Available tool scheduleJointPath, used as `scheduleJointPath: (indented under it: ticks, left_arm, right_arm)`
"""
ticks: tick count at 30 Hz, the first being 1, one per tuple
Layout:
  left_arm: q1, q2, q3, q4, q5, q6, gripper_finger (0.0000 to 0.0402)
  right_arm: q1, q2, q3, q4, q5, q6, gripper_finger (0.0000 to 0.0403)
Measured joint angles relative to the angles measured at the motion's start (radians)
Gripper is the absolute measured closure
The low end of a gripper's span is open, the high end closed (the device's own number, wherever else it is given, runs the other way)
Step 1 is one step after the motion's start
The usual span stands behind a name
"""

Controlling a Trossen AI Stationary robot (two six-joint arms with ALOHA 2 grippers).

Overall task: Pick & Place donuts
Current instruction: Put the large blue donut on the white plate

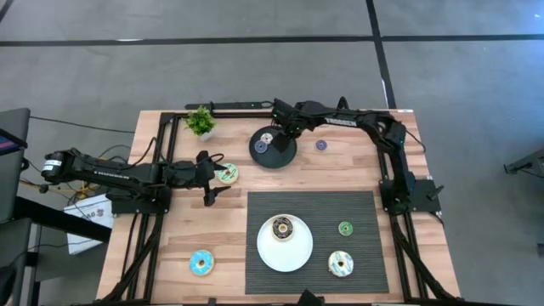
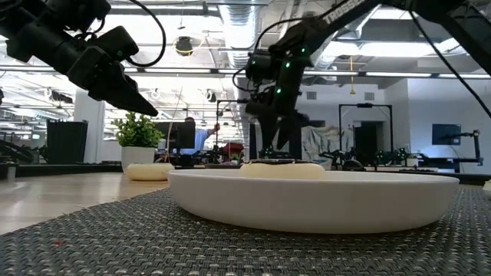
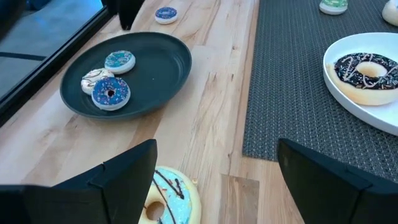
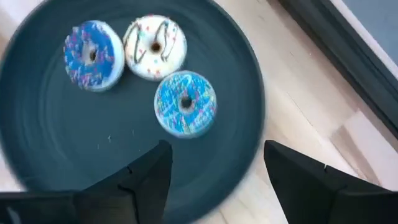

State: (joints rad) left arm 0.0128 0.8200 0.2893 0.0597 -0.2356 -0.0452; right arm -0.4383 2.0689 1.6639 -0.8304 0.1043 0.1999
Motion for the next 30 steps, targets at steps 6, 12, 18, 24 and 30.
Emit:
scheduleJointPath:
  ticks: [6, 12, 18, 24, 30]
  left_arm:
    - [0.0, 0.0, 0.0, 0.003, -0.002, -0.013, 0.0077]
    - [0.0, 0.0, 0.0, 0.0, 0.002, -0.054, 0.0077]
    - [0.0, 0.0, 0.0, 0.0, -0.01, -0.055, 0.0077]
    - [0.0, 0.0, 0.0, 0.006, -0.02, -0.057, 0.0077]
    - [0.0, 0.0, 0.023, 0.004, -0.095, -0.084, 0.0077]
  right_arm:
    - [0.036, -0.127, -0.053, -0.071, -0.023, -0.029, 0.0171]
    - [0.104, -0.412, -0.355, 0.02, -0.028, 0.011, 0.0185]
    - [0.23, -0.796, -0.751, 0.18, -0.027, 0.157, 0.0191]
    - [0.367, -1.124, -1.08, 0.355, -0.021, 0.302, 0.0191]
    - [0.429, -1.256, -1.249, 0.415, 0.064, 0.433, 0.0193]
